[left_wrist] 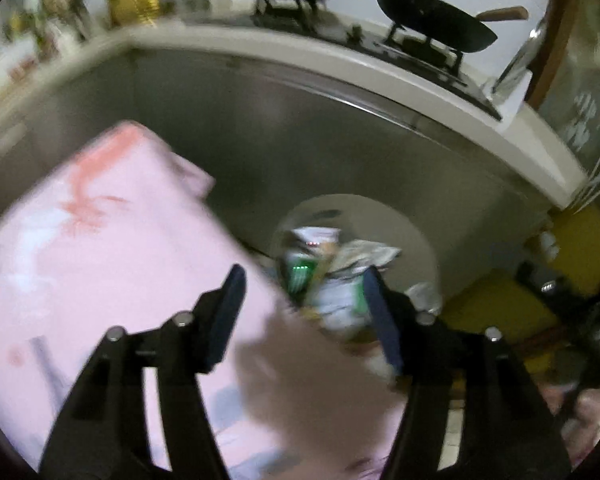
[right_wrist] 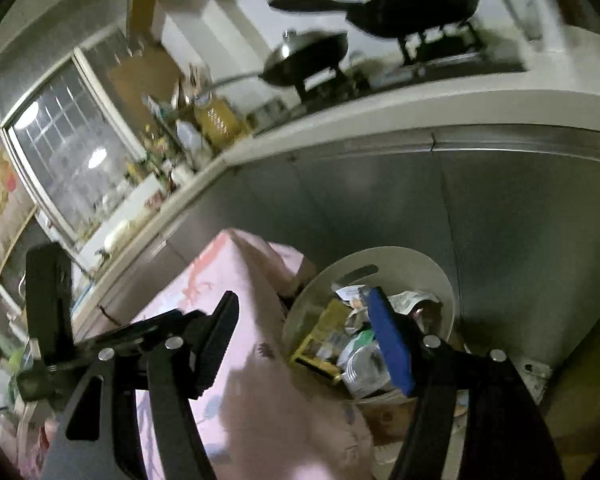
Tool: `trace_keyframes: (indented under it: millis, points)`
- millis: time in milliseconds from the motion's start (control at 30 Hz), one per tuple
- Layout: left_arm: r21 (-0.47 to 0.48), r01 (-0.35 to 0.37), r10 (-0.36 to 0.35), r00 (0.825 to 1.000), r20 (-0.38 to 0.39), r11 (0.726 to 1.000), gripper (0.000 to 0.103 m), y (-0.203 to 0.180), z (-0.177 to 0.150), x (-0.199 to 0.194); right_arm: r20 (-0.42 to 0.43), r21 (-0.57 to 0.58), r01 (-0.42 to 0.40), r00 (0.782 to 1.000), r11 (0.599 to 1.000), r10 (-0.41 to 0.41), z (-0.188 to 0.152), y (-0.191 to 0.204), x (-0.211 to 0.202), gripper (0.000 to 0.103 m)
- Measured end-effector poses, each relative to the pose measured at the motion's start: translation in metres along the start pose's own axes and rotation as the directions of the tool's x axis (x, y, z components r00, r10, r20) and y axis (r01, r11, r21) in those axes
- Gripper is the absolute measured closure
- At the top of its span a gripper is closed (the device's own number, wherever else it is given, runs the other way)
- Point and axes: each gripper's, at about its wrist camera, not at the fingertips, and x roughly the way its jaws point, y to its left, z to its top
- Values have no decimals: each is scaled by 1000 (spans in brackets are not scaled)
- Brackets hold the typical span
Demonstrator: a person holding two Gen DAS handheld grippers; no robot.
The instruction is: Collect trash
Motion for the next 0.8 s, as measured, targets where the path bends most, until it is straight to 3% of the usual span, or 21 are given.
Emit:
trace_keyframes:
  millis: [167,267,400,533,800]
  points:
    - [44,-171,165,980,115,984,26,4,-39,-57,64,2,48,997,999,-48,-42,32,-28,35]
    - [42,-231,222,963,153,972,18,7,-55,-82,81,-9,92,992,996,-91,-60,53,-31,33]
    - [43,-266,254,948,193,963,7,10,-71,-109,81,-5,140,987,990,-139,-75,72,-40,27]
    - [43,-274,259,943,208,961,6,14,-87,-131,121,2,166,979,986,-165,-88,87,-57,17]
    - [19,-296,286,936,205,955,6,22,-104,-149,116,2,153,981,988,-153,-99,106,-69,16]
